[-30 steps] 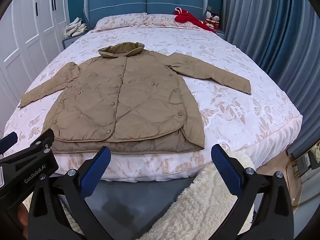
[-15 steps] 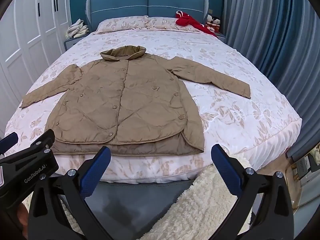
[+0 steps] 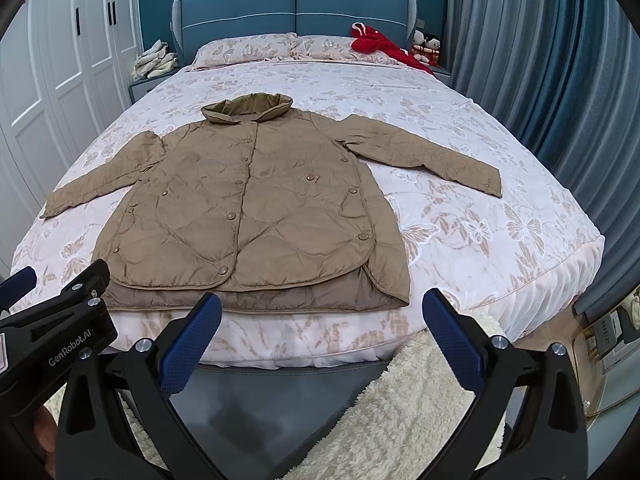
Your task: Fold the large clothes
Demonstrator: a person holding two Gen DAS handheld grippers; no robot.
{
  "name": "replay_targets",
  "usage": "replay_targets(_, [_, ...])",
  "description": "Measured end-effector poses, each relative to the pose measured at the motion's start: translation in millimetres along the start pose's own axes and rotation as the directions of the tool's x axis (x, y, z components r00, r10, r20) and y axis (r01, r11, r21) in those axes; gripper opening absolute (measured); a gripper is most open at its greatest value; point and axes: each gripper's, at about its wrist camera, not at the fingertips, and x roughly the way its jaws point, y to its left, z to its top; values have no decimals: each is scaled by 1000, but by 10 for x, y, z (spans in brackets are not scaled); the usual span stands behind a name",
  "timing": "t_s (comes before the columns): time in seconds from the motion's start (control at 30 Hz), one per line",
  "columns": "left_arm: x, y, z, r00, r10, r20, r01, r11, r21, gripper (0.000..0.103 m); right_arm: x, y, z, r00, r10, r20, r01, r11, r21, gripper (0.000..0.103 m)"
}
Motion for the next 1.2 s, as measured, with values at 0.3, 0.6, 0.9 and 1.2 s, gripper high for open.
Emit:
replay_targets(0.3, [10,7,-2,1000,-1,0,1,1000,-1,91,17,2,-24,1000,1,3,-1,1000,1,98])
replay_targets(0.6, [11,37,14,1000,0,2,0,1000,-7,91,5,58,11,1000,7,4,-7,1000,2,98])
replay_targets(0.9, [-24,80,13,1000,4,4,-4,1000,-17,91,2,75,19,1000,9,5,-9,1000,3,98])
replay_targets(1.2, [-21,106,15,1000,6,4,-6,1000,-24,91,8,72,10,1000,8,6,-8,1000,4,98])
